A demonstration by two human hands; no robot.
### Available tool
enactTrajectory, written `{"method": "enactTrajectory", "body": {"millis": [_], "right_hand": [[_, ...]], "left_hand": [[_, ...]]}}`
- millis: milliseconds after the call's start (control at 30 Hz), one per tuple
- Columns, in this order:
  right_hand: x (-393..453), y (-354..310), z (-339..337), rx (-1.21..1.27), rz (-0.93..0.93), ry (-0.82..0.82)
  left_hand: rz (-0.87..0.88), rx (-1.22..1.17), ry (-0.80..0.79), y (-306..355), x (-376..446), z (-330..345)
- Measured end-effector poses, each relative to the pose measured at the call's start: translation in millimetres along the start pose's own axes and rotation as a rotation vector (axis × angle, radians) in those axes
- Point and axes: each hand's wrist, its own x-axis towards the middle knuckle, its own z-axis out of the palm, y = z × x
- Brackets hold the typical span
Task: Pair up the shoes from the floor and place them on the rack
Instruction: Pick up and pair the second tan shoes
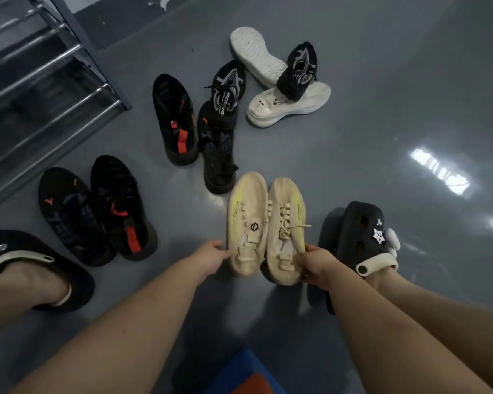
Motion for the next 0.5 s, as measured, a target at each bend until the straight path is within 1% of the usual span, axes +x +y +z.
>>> {"method": "enactTrajectory", "body": {"millis": [100,233,367,500], "right_hand": [[7.4,5.1,1.2,-0.04,0.03,-0.013],[22.2,10.1,4.1,-0.064,0.035,0.027],[29.0,13.5,5.2,0.001,0.032,0.03],[32.5,13.7,-3.3,0.062,0.05,-0.024]], "left_hand": [[-0.029,-0.057,-0.015,0.2,4.9,8.9],[-0.073,-0.161,-0.01,1.2,16.8,20.5],[-0.119,-0.249,-0.022,1.4,23.2,23.4],[-0.116,-0.285,-0.04,-2.8,27.4,22.8]]}}
